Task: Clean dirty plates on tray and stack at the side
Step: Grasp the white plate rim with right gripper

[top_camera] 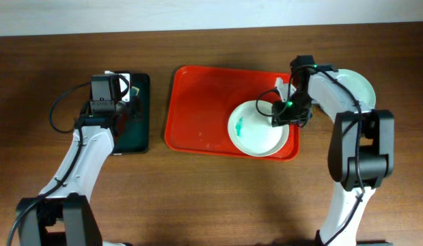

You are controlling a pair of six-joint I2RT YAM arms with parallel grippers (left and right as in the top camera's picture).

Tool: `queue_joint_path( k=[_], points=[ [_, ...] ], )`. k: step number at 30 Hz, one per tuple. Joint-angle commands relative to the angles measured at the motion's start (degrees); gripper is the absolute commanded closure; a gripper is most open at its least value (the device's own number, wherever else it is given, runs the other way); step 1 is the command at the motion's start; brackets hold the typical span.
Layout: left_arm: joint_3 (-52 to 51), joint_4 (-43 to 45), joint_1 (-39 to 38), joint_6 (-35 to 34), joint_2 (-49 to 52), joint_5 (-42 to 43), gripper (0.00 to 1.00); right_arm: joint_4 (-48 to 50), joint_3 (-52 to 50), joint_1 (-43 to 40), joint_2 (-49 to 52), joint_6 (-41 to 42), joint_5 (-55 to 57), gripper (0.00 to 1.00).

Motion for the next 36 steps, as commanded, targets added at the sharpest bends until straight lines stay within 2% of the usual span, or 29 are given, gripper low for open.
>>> queue_joint_path(
  k=[1, 2, 3, 4, 5, 6, 11, 13, 14, 17, 19, 20, 22, 23, 24, 26, 27, 28, 30, 32, 34, 36],
  points=[
    [-0.48, 0.09, 0.20, -0.61, 0.31, 0.90, 1.00, -1.33, -0.94, 2.93, 0.24, 6.10, 4.11, 0.41],
    [-0.48, 0.09, 0.20, -0.63, 0.31, 0.90, 1.00, -1.73, -0.98, 3.02, 0.24, 6.71, 4.61, 0.34],
    [-0.48, 0.09, 0.20, -0.63, 0.31, 0.90, 1.00, -1.73, -1.11, 3.02, 0.24, 7.87, 4.61, 0.32],
    [-0.48, 0.09, 0.20, -0.61, 0.31, 0.90, 1.00, -1.75, -1.22, 3.02, 0.24, 7.93, 4.55, 0.34],
    [-0.48, 0.09, 0.20, -0.61, 0.31, 0.90, 1.00, -1.95, -1.40, 3.02, 0.24, 8.07, 3.76, 0.40],
    [-0.48, 0.09, 0.20, -0.63, 0.31, 0.90, 1.00, -2.19, -1.70, 3.04, 0.24, 8.04, 3.34, 0.51],
    [-0.48, 0.09, 0.20, -0.63, 0.31, 0.92, 1.00, 1.90, -7.89, 3.02, 0.24, 13.42, 3.34, 0.54],
    [-0.48, 0.09, 0.20, -0.61, 0.31, 2.51, 1.00, 2.03, -8.35, 3.02, 0.24, 15.37, 3.41, 0.67],
    [-0.48, 0.11, 0.20, -0.61, 0.31, 3.02, 1.00, 2.05, -8.35, 3.02, 0.24, 15.54, 3.37, 0.69],
    [-0.48, 0.11, 0.20, -0.61, 0.31, 5.16, 1.00, 4.96, -8.35, 3.02, 0.24, 18.18, 3.37, 0.93],
    [-0.48, 0.13, 0.20, -0.61, 0.31, 6.62, 1.00, 10.73, -8.22, 3.02, 0.24, 20.04, 3.39, 0.93],
    [-0.48, 0.13, 0.20, -0.61, 0.31, 6.62, 1.00, 9.49, -7.02, 2.89, 0.24, 20.06, 3.37, 0.83],
    [-0.48, 0.20, 0.20, -0.61, 0.31, 6.62, 1.00, 0.31, -2.34, 2.91, 0.24, 20.04, 3.34, 0.62],
    [-0.48, 0.35, 0.20, -0.61, 0.31, 6.62, 1.00, -2.49, -2.05, 2.97, 0.24, 20.04, 3.37, 0.55],
    [-0.48, 0.35, 0.20, -0.61, 0.33, 6.62, 1.00, -3.78, -2.38, 2.97, 0.24, 20.04, 3.34, 0.54],
    [-0.48, 0.31, 0.20, -0.61, 0.33, 6.86, 1.00, -1.99, -4.59, 2.97, 0.24, 20.06, 3.32, 0.60],
    [-0.48, 0.31, 0.20, -0.61, 0.33, 7.32, 1.00, 0.48, -5.33, 2.97, 0.24, 20.81, 2.95, 0.73],
    [-0.48, 0.42, 0.13, -0.61, 0.33, 10.19, 1.00, 1.95, -5.33, 2.97, 0.26, 22.08, 2.89, 0.77],
    [-0.48, 0.52, -0.55, -0.61, 0.33, 11.34, 1.00, 4.90, -5.33, 2.97, 0.24, 23.04, 2.89, 0.77],
    [-0.48, 0.55, -2.16, -0.66, 0.63, 13.11, 1.00, 6.14, -5.33, 2.97, 0.24, 23.04, 2.82, 0.96],
    [-0.48, 1.05, -5.53, -1.27, 1.66, 17.22, 1.00, 6.73, -5.33, 3.65, 0.24, 22.97, -1.36, 0.96],
    [-0.48, 2.27, -9.31, -8.09, 3.28, 17.11, 1.00, 9.25, -5.35, 6.51, 0.24, 21.97, -2.51, 0.96]
  ],
)
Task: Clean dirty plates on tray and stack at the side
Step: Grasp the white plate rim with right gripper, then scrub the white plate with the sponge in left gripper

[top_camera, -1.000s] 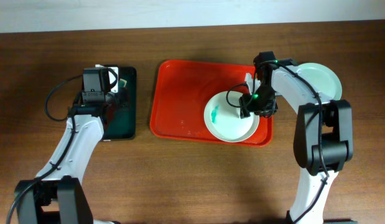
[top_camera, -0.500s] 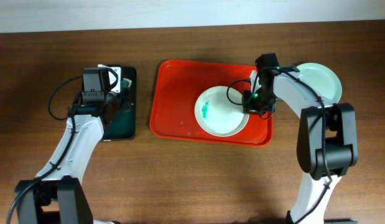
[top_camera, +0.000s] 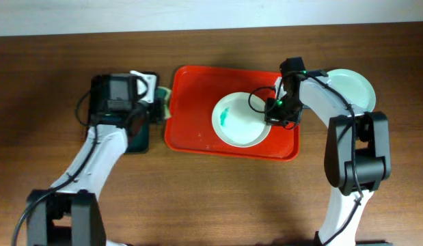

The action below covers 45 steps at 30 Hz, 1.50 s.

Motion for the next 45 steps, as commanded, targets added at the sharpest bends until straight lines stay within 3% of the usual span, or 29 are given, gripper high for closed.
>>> queue_joint_path(
  k=[1, 7, 11, 14, 16, 18, 19, 22, 25, 26, 30, 32, 37, 38, 41, 45],
  points=[
    [-0.48, 1.03, -5.68, -10.25, 2.84, 2.89, 1.00, 4.20, -1.46, 5.62, 2.08, -3.34, -0.55, 0.96],
    [-0.48, 2.51, -14.16, -12.35, 6.23, 2.62, 1.00, 12.61, -1.46, 12.74, 2.08, -5.73, -0.33, 0.96],
    [-0.48, 7.87, -14.60, -26.01, 14.88, 2.67, 1.00, 12.55, -1.46, 12.74, 2.08, -5.53, -0.31, 0.96],
    [-0.48, 9.14, -14.58, -26.32, 19.21, 1.03, 1.00, 12.55, -1.46, 12.74, 2.08, -5.55, -0.31, 0.96],
    [-0.44, 4.79, -14.53, -24.72, 19.87, -19.82, 1.00, 12.57, -1.46, 12.74, 2.08, -5.55, -0.28, 0.96],
    [0.20, 3.61, -14.43, -21.68, 19.08, -29.94, 1.00, 12.52, -1.46, 12.74, 2.08, -5.55, -0.28, 0.96],
    [0.70, 3.34, -14.43, -21.49, 18.60, -30.71, 1.00, 12.52, -1.49, 12.74, 2.08, -5.55, -0.28, 0.96],
    [4.55, 0.79, -14.78, -21.40, 13.70, -27.52, 1.00, 12.52, -1.49, 12.76, 2.08, -5.55, -0.28, 0.96],
    [4.63, 4.59, -15.32, -26.88, 13.97, -5.70, 1.00, 12.55, -1.49, 12.76, 2.08, -5.55, -0.31, 0.96],
    [4.63, 5.60, -15.82, -30.62, 16.24, -3.78, 1.00, 12.52, -1.49, 12.76, 2.08, -5.53, -0.31, 0.96],
    [4.63, 5.99, -16.74, -30.88, 22.97, -0.17, 1.00, 12.41, -1.49, 12.76, 2.08, -5.55, -0.31, 0.96],
    [4.66, 2.10, -16.63, -25.35, 23.47, -1.14, 1.00, 12.13, -1.49, 12.76, 2.08, -5.55, -0.31, 0.96],
    [6.21, -12.94, -16.72, -22.40, 18.43, -15.39, 1.00, 11.89, -1.49, 12.76, 2.08, -5.55, -0.28, 0.96],
    [6.25, -14.01, -16.94, -22.43, 15.82, -12.90, 1.00, 11.89, -1.49, 12.76, 2.08, -5.55, -0.31, 0.96],
    [6.21, -11.67, -17.25, -22.47, 14.69, 4.81, 1.00, 11.96, -1.49, 12.76, 2.08, -5.55, -0.31, 0.96],
    [6.16, -8.28, -17.40, -23.54, 15.72, 4.57, 1.00, 11.91, -1.49, 12.76, 2.08, -5.55, -0.31, 0.96]
  ],
)
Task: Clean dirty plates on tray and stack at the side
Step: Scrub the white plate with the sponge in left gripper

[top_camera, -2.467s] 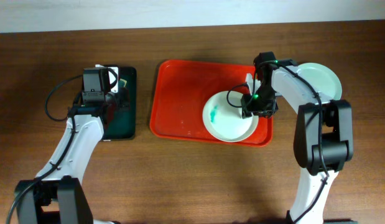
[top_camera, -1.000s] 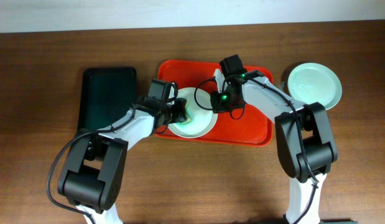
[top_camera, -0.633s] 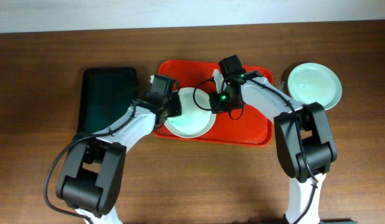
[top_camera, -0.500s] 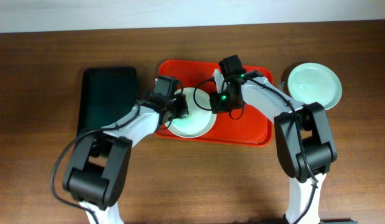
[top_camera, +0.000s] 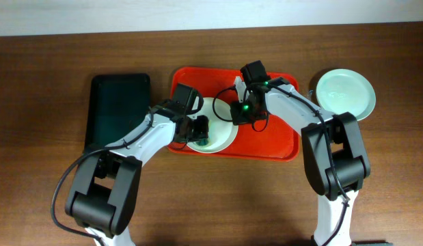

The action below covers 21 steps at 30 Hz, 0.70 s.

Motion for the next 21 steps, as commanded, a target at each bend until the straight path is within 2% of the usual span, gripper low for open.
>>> queue_joint_path(
  k=[1, 2, 3, 4, 5, 7, 8, 10, 11, 14, 15, 16, 18, 21],
  points=[
    [-0.48, 1.33, -0.28, 0.09, 0.74, 2.43, 1.00, -0.61, -0.85, 0.28, 1.40, -0.81, 1.40, 0.96],
    [-0.48, 1.55, -0.28, 0.13, 1.64, 1.05, 1.00, -0.61, -0.85, 0.28, 1.40, -0.81, 1.40, 0.96],
    [-0.48, 1.57, -0.28, 0.66, 3.58, -5.07, 1.00, -0.63, -0.85, 0.28, 1.40, -0.81, 1.40, 0.96],
    [-0.48, -0.09, -0.28, 2.01, 6.10, -15.10, 1.00, -0.87, -0.85, 0.28, 1.40, -0.81, 1.40, 0.96],
    [-0.48, -1.55, -0.20, 2.03, 6.93, -20.24, 1.00, -1.20, -0.85, 0.28, 1.40, -0.83, 1.42, 0.96],
    [-0.46, -4.24, -0.11, 2.03, 7.02, -37.40, 1.00, -1.46, -0.85, 0.26, 1.40, -0.85, 1.66, 0.96],
    [-0.46, -5.07, -0.11, 2.03, 7.02, -43.21, 1.00, -1.49, -0.85, 0.28, 1.40, -0.85, 1.66, 0.96],
    [0.07, -5.25, -0.09, 2.05, 7.02, -52.96, 1.00, -1.73, -0.85, 0.28, 1.40, -0.83, 1.64, 0.96],
    [0.90, -5.27, 0.02, 2.03, 7.02, -54.55, 1.00, -1.70, -0.85, 0.28, 1.40, -0.85, 1.64, 0.96],
    [8.35, -6.78, 0.28, 2.03, 4.61, -48.78, 1.00, -1.25, -0.85, 0.28, 1.40, -0.87, 1.66, 0.96],
    [11.72, -6.75, 0.50, 2.03, 3.21, -42.99, 1.00, -1.22, -0.83, 0.28, 1.40, -0.87, 1.66, 0.96],
    [15.74, -6.75, 1.95, 2.03, 1.38, -32.24, 1.00, -1.25, -0.83, 0.28, 1.40, -0.92, 1.84, 0.96],
    [17.35, -6.78, 6.03, 2.03, -0.92, -20.46, 1.00, -1.25, -0.83, 0.28, 1.40, -1.05, 1.84, 0.96],
    [17.31, -13.55, 17.90, 2.03, -1.07, -19.52, 1.00, -1.20, -0.85, 0.28, 1.40, -1.05, 1.84, 0.96]
  ],
)
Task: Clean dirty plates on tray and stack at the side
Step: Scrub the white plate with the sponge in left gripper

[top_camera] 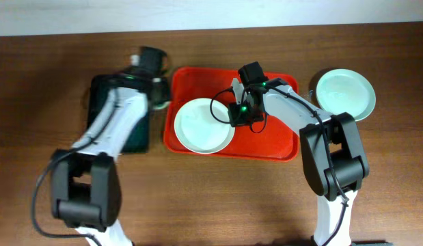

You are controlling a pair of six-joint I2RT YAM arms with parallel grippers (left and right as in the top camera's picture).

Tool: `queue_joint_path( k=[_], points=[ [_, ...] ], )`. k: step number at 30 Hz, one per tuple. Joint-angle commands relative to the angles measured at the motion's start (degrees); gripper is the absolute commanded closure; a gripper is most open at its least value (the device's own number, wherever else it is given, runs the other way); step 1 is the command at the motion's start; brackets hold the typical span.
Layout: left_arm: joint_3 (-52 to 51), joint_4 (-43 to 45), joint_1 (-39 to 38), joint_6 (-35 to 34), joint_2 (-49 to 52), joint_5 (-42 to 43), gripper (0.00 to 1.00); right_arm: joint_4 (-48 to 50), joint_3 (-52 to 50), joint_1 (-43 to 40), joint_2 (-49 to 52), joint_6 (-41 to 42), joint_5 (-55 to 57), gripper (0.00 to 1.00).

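A pale plate (pixel 201 126) lies on the left half of the red tray (pixel 276 140), and its face looks free of stains. My right gripper (pixel 233 116) is at the plate's right rim, shut on it. My left gripper (pixel 158 98) hangs over the tray's left edge, beside the dark mat (pixel 112 130). It is shut on a small sponge that is mostly hidden under the fingers. A second pale plate (pixel 345 94) rests on the table to the right of the tray.
The dark mat lies left of the tray, partly under my left arm. The white wall edge runs along the far side of the table. Bare wood lies in front of the tray and mat.
My left gripper was down on the plate's left part and is now off it, at the tray's left edge. The green stain no longer shows. My right gripper still holds the rim.
The stained plate lay at the tray's right end, with my right gripper at its rim and my left gripper over the mat. The plate then stood further left each time. My left gripper carried the sponge onto it, and the plate now looks clean.
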Motion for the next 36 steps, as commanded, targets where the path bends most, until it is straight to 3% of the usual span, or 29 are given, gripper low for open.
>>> queue_joint_path(
  k=[1, 5, 7, 9, 11, 12, 13, 14, 15, 18, 20, 25, 27, 30, 32, 34, 36],
  points=[
    [0.22, -6.45, 15.30, 0.46, -1.22, 3.96, 1.00, -0.44, -0.85, -0.28, 1.27, -0.98, 3.45, 0.96],
    [-1.11, -8.02, 24.63, 3.17, -0.13, 9.11, 1.00, 0.87, -0.85, -0.28, 1.27, -0.96, 3.43, 0.96],
    [-2.89, -6.82, 24.30, 3.32, 1.95, 10.62, 1.00, 1.38, -0.85, -0.28, 1.27, -0.96, 3.45, 0.96],
    [-3.76, -5.44, 23.54, 6.99, 5.79, 20.35, 1.00, 2.80, -0.85, -0.28, 1.27, -0.98, 3.45, 0.96],
    [-3.76, -4.79, 23.21, 8.00, 6.40, 20.20, 0.99, 3.41, -0.55, -0.28, 1.22, -1.01, 3.45, 0.96],
    [-3.76, -4.70, 23.21, 8.00, 6.40, 20.22, 0.71, 3.30, 0.15, -0.28, 0.87, -1.01, 3.48, 0.96],
    [-3.74, -4.79, 23.23, 8.00, 6.38, 20.24, 0.20, 2.08, 1.64, -0.22, -0.26, -1.03, 3.54, 0.96],
    [-3.26, -4.87, 23.23, 8.00, 6.10, 20.26, 0.01, 0.24, 3.15, 0.11, -1.75, -1.01, 5.95, 0.96],
    [-2.25, -5.09, 23.23, 8.00, 5.53, 20.24, 0.00, -2.05, 4.57, 0.87, -3.61, -1.86, 10.84, 0.96],
    [1.38, -7.72, 23.50, 7.96, -3.61, 20.26, 0.01, -11.45, 12.15, 8.72, -10.56, -4.28, 43.08, 0.96],
    [1.38, -8.26, 23.50, 7.96, -6.27, 20.24, 0.01, -14.08, 16.74, 14.25, -12.13, -6.25, 56.48, 0.96],
    [1.31, -8.26, 23.50, 7.96, -6.19, 20.24, 0.01, -10.58, 19.32, 28.94, -12.15, -20.17, 89.92, 0.96],
    [1.31, -8.26, 23.50, 7.96, -6.19, 20.24, 0.01, -8.79, 19.30, 33.05, -12.15, -25.68, 95.25, 0.96],
    [1.31, -8.26, 23.50, 7.96, -6.19, 20.24, 0.01, -6.14, 19.30, 33.68, -12.13, -24.20, 94.33, 0.96],
    [1.31, -8.26, 23.50, 7.96, -6.19, 20.24, 0.01, -6.10, 19.06, 31.74, -12.04, -22.08, 85.85, 0.96],
    [1.31, -8.26, 23.50, 7.96, -6.19, 20.24, 0.01, -8.04, 17.40, 26.75, -11.93, -15.82, 66.12, 0.96],
    [1.31, -8.26, 23.50, 7.96, -6.19, 20.24, 0.01, -8.59, 13.29, 18.10, -11.82, -15.47, 32.74, 0.96]
  ],
)
